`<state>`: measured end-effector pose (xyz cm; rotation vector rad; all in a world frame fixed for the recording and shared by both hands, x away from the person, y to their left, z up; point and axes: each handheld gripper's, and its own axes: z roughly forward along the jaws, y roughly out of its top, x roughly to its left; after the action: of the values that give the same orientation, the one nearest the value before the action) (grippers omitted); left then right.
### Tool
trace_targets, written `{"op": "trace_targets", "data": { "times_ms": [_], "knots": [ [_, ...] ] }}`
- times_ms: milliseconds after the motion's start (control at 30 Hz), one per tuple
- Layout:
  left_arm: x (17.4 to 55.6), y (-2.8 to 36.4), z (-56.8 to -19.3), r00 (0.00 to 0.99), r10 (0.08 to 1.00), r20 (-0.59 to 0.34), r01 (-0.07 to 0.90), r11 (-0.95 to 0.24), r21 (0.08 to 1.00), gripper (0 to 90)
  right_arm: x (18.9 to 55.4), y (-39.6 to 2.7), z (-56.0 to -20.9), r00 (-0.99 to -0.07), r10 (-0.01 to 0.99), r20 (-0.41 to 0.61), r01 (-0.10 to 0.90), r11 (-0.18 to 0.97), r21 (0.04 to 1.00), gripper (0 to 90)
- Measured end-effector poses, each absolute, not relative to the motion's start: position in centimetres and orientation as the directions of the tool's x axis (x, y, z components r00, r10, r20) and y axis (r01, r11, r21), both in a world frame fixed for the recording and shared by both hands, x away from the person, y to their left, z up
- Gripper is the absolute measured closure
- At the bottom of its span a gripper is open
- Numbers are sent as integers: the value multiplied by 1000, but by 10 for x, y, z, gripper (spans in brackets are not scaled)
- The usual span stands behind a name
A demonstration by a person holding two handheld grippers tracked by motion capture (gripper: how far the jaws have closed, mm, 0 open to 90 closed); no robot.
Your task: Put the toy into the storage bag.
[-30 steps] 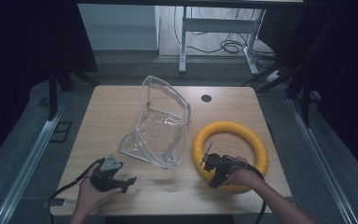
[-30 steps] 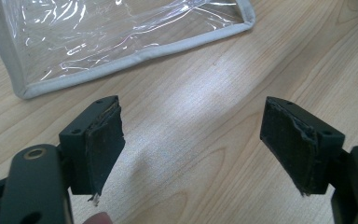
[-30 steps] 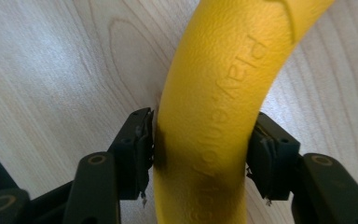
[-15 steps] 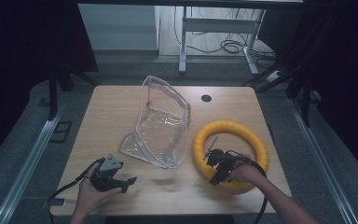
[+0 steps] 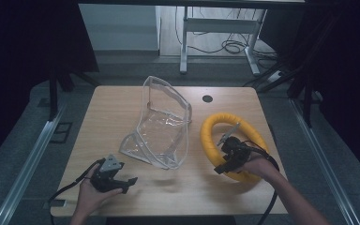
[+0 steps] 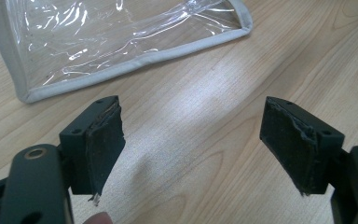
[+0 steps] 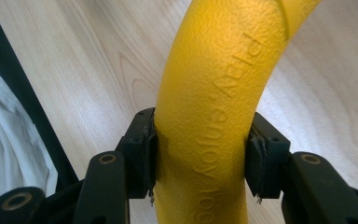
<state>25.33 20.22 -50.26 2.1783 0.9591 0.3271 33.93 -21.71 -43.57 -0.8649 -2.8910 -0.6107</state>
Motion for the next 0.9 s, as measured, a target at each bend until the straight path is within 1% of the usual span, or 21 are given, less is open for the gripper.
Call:
{"op": "trace_targets", "data": {
  "times_ms": [333, 533, 800, 900],
  "knots": [
    [253, 203, -502, 689, 723, -54, 538, -460, 707, 215, 342, -228, -415, -836, 530, 141, 534, 728, 430, 514],
    [253, 203, -502, 688, 723, -54, 538, -459, 707, 215, 342, -234, -404, -832, 536, 141, 533, 704, 469, 514],
    [253, 204, -502, 692, 720, -58, 535, -457, 711, 216, 345, -246, -384, -819, 556, 142, 532, 642, 553, 514],
    [253, 204, -502, 691, 721, -56, 535, -457, 711, 216, 344, -247, -379, -819, 557, 140, 528, 633, 566, 514]
  ]
}}
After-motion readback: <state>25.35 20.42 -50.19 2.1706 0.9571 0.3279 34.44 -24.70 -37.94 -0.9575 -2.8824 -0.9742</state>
